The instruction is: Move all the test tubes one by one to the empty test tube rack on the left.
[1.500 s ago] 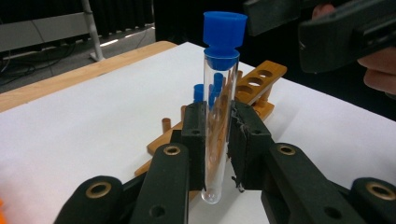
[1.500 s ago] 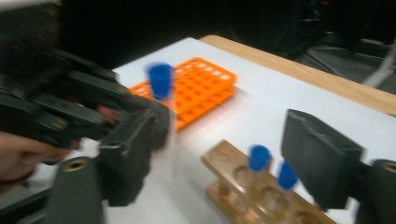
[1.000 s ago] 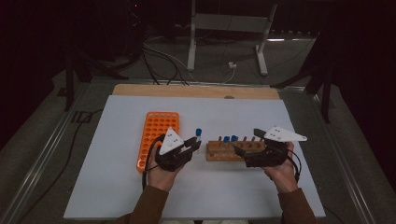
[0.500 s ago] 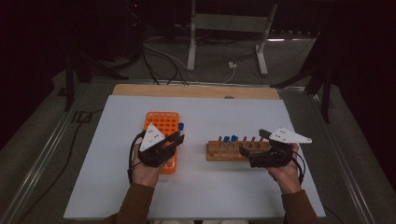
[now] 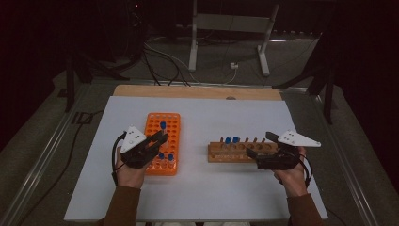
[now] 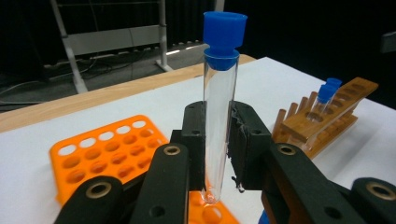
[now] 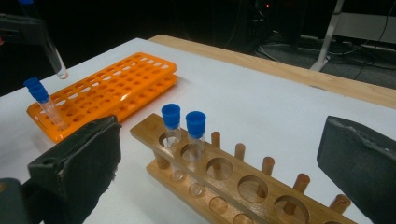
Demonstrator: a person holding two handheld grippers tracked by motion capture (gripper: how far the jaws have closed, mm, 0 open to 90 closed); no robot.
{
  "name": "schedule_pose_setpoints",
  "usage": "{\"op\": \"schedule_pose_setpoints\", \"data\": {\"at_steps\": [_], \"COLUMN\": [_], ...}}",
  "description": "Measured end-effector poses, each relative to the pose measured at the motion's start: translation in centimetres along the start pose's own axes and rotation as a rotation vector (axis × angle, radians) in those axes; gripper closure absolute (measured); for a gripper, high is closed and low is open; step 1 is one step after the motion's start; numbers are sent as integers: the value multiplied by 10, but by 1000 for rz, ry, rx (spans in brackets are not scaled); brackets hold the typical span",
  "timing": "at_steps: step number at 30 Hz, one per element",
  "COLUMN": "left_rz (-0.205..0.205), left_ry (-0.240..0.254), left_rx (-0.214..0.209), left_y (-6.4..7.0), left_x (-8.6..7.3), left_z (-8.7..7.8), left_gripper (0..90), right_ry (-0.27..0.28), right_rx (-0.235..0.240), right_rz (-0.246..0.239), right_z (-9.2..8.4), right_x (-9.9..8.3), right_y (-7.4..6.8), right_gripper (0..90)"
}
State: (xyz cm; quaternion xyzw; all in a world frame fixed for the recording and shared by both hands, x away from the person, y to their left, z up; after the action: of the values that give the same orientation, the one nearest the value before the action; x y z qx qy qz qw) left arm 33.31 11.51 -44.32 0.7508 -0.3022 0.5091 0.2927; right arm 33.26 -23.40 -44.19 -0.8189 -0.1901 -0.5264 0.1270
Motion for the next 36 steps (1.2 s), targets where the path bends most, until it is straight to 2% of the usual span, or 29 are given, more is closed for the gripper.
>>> {"op": "schedule_pose_setpoints", "data": {"at_steps": [10,16,27,31,36], "left_rz": [-13,-28,-50,-40,-30], "left_ry": [-1,-10,-12,-29,-60], "left_rx": [30,32,19,-8,-9], "left_y": [-11,-14,-11,-6,-3], "left_x": [-14,-26,-45,-51,-58], "left_z": [-15,-19,-25,-21,-19], "left_gripper": [782,782,782,782,782], "right_ry": [-1,-6,0,-2,-4], "right_rx": [-10,-15,-4,-6,-5], "right_rz": [5,9,12,12,11], "right_z": [0,-1,-1,-1,-2], "right_x": [-1,-3,-3,-3,-5], "right_y": [3,5,2,3,3], "right_gripper": [0,0,0,0,0]}}
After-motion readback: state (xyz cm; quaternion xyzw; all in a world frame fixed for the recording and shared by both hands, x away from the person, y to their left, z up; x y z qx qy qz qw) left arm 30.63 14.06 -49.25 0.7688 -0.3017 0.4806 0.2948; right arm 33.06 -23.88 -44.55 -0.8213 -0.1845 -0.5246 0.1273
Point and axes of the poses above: each handheld gripper's, and its own axes: z roughly forward along the jaws, x roughly out of its top, y roughly to its right, the point moved 7 cm from there along z, roughly forward along the jaws, and after that the axes turned 13 degrees about -x, right-handed, at the moved point
